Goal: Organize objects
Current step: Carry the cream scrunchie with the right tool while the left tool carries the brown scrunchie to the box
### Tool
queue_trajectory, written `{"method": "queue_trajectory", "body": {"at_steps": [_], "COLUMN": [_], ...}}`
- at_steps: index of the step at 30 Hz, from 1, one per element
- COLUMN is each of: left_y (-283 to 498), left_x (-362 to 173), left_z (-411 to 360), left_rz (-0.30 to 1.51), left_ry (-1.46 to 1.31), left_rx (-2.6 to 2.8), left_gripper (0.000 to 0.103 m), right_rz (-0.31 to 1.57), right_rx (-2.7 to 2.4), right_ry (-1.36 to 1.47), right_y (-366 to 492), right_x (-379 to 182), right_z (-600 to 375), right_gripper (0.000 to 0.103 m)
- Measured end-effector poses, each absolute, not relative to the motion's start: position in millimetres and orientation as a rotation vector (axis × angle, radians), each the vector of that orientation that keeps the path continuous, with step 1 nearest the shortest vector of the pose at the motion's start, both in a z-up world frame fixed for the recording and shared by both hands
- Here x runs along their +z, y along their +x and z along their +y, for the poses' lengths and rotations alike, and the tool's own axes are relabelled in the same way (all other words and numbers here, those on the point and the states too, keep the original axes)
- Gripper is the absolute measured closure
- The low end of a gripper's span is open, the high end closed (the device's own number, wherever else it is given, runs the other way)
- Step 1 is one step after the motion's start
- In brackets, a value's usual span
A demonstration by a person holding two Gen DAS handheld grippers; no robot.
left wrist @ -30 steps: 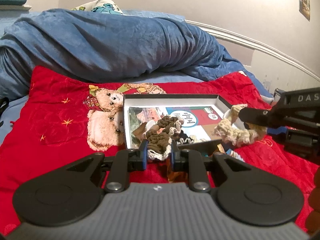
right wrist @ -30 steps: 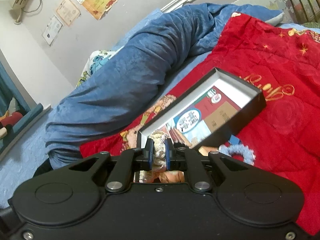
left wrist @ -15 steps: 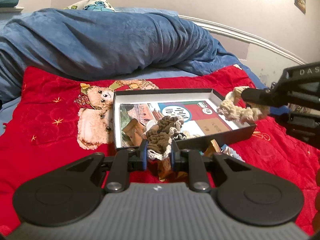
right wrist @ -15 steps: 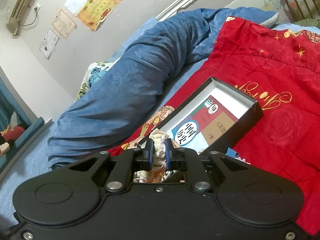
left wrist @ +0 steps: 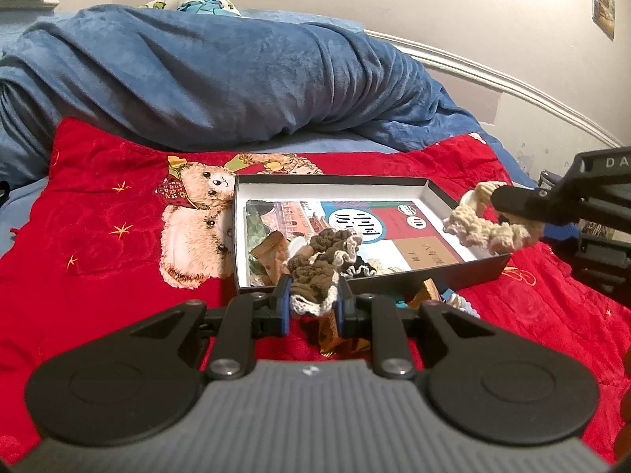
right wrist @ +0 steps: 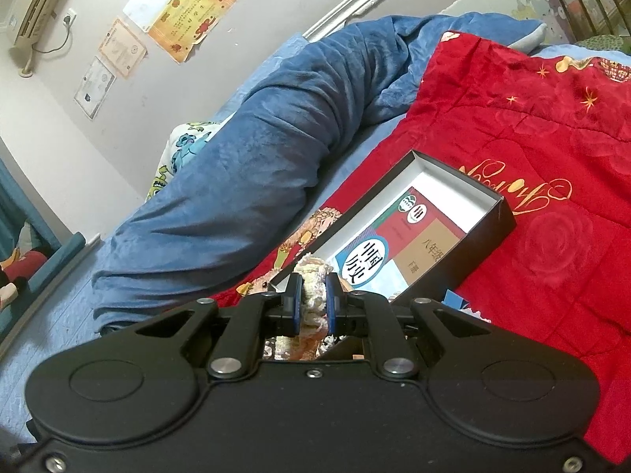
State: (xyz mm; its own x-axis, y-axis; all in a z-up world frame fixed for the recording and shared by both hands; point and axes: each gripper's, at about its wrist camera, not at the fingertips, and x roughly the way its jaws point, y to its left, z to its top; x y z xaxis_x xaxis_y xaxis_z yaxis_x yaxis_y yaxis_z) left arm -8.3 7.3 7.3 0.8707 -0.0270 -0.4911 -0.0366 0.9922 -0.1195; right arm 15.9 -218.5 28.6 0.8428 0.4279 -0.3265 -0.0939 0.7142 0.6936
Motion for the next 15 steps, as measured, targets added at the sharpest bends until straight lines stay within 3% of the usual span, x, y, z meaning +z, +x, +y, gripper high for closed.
{"method": "queue_trajectory", "body": {"at_steps": [15], "left_y": [-0.2], "left_x": [14.0], "left_z": [-0.8], "left_rz": [0.507], "left_ry": [-0.113], "left_rx": [0.002], "left_gripper": [0.078], "right_rz": [0.488], "right_rx": [0.297], "right_ry": [0.723], "right_y": [20.5], "right_x": [30.8], "right_z": [-227.8], "right_gripper": [0.091]}}
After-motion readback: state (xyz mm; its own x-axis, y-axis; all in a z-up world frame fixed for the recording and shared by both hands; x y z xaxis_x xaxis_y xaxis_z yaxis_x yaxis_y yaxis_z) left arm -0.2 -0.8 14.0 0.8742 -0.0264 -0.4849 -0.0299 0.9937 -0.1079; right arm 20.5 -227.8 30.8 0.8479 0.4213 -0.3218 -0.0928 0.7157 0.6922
